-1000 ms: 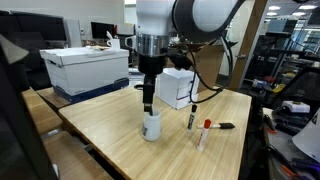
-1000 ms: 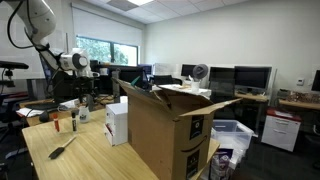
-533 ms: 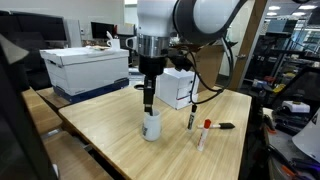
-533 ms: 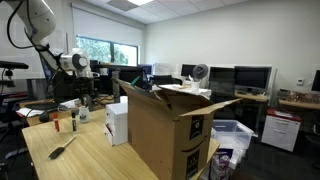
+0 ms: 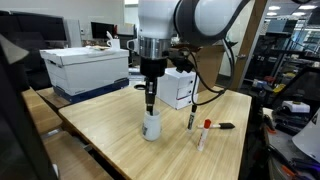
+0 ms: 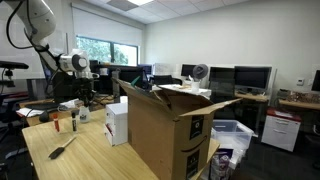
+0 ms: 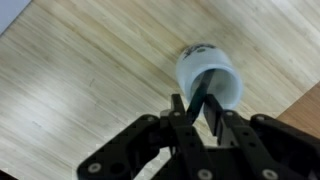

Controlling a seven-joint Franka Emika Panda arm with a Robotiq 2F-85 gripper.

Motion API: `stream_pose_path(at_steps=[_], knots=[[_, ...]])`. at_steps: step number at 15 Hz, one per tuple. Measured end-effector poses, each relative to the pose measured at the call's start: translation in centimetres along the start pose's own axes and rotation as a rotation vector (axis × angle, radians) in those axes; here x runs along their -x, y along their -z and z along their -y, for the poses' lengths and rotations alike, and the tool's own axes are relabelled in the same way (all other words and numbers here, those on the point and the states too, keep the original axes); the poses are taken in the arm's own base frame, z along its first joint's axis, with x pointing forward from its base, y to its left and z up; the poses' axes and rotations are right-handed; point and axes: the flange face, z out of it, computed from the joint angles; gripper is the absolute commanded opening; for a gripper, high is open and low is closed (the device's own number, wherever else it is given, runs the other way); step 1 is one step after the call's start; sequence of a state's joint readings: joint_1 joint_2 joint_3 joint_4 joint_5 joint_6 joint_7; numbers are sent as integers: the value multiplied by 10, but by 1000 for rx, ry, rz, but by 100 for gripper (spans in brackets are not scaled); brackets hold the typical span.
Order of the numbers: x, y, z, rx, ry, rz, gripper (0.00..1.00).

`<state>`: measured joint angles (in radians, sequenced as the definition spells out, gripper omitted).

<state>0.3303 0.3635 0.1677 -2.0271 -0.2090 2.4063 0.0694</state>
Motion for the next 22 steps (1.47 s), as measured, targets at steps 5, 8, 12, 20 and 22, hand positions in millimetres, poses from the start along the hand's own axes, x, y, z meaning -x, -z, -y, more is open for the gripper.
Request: stream_pose_path(at_steps=[5, 8, 12, 20, 22], knots=[[0, 2, 1, -2, -2, -3, 7], [0, 7, 1, -3, -2, -10, 7], [1, 20, 3, -3, -5, -29, 7], [19, 70, -5, -6, -43, -135, 7], [26, 81, -10, -2, -54, -158, 7]])
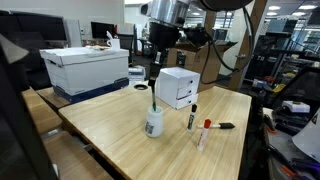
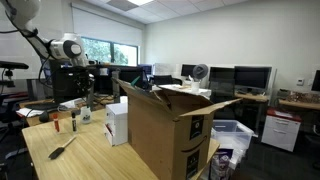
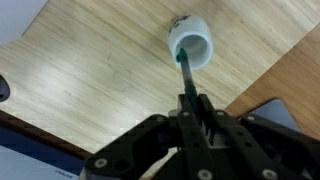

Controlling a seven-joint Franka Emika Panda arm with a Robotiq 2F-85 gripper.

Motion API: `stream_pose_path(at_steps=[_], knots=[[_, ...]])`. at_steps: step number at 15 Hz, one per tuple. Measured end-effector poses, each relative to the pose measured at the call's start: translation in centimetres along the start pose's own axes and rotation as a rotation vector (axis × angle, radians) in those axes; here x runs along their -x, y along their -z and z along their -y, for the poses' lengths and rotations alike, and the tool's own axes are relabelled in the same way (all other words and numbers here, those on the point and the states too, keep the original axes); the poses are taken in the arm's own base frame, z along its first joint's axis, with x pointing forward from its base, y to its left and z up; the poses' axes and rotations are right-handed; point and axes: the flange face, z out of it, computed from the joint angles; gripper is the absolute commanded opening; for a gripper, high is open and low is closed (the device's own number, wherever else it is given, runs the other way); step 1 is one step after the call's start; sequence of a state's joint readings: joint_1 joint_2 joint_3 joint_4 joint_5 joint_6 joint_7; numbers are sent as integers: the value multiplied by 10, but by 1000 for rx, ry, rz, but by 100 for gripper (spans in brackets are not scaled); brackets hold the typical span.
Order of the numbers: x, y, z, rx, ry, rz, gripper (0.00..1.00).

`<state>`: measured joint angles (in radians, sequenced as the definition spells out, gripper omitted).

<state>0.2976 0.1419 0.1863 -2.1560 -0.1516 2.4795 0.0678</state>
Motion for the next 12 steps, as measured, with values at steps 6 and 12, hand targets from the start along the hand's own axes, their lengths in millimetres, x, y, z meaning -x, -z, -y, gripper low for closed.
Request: stream_pose_path(at_steps=[6, 12], knots=[[20, 36, -33, 8, -90, -93, 7], [36, 42, -63, 73, -120, -103, 7]])
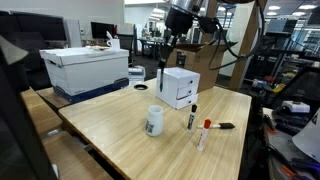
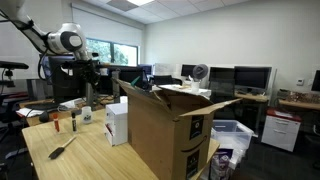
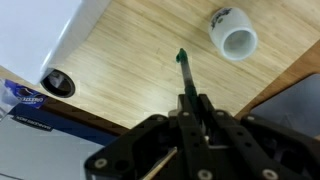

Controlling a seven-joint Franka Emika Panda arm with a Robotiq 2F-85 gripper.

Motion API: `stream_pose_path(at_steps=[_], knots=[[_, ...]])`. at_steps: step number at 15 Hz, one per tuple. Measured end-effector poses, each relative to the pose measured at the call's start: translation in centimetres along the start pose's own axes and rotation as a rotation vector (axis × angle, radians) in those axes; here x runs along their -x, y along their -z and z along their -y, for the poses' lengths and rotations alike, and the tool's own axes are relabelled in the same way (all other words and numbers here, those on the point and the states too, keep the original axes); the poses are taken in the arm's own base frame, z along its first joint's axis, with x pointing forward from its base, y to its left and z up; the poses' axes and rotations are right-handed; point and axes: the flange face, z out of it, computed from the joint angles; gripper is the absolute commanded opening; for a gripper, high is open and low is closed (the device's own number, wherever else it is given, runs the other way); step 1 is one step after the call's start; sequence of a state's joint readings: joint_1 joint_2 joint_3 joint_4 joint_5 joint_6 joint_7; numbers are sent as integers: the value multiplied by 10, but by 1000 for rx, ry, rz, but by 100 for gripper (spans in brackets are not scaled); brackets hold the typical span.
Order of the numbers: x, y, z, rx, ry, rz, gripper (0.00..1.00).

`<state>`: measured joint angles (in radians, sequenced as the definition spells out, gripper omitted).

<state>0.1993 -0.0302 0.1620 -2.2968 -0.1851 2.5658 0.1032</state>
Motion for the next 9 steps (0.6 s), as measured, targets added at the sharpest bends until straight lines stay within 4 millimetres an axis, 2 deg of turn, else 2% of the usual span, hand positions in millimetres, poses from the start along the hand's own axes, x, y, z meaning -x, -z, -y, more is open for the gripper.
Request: stream_pose_path(at_steps=[2, 9], knots=[[3, -4, -2, 26, 4, 19, 7], [24, -39, -2, 89, 34, 205, 7]])
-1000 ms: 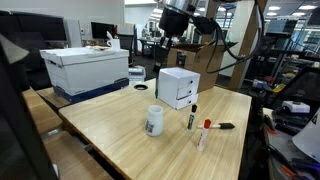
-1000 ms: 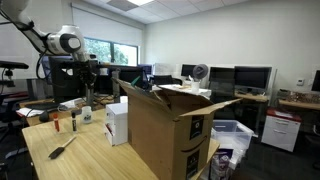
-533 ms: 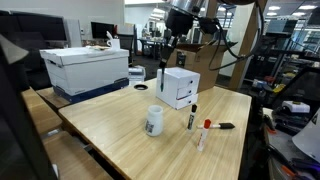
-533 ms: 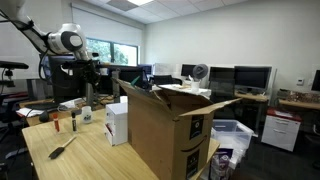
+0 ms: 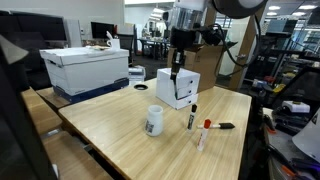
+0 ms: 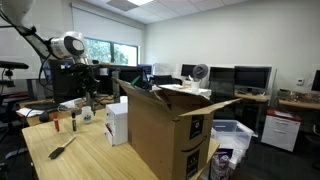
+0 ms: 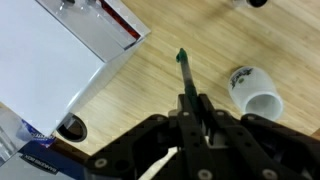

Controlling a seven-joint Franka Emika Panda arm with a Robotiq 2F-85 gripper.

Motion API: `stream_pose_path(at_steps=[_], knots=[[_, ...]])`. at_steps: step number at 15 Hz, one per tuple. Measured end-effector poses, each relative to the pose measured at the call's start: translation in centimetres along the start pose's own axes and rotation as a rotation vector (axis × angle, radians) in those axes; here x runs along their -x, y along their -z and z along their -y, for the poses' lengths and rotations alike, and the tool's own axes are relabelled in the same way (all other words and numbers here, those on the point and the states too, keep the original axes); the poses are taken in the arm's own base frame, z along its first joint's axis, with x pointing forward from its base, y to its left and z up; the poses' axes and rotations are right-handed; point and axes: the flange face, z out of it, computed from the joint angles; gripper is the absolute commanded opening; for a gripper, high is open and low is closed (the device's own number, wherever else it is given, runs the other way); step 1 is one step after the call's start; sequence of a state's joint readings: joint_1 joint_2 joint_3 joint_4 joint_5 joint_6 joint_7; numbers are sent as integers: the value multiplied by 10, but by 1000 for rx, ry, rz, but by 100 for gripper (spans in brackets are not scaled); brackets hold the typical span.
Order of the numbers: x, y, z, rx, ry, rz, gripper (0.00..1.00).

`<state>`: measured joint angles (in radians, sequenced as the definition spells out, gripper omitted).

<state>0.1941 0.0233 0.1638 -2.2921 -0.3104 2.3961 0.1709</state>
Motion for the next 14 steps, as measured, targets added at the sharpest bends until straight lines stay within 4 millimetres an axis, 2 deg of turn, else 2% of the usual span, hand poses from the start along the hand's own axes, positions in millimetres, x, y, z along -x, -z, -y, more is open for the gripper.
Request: stream_pose_path(at_steps=[3, 4, 5, 14], knots=[[2, -11, 4, 6, 13, 51, 7], [3, -15, 5, 8, 18, 66, 38], [2, -18, 6, 8, 21, 76, 38], [-5, -29, 10, 5, 28, 109, 88]])
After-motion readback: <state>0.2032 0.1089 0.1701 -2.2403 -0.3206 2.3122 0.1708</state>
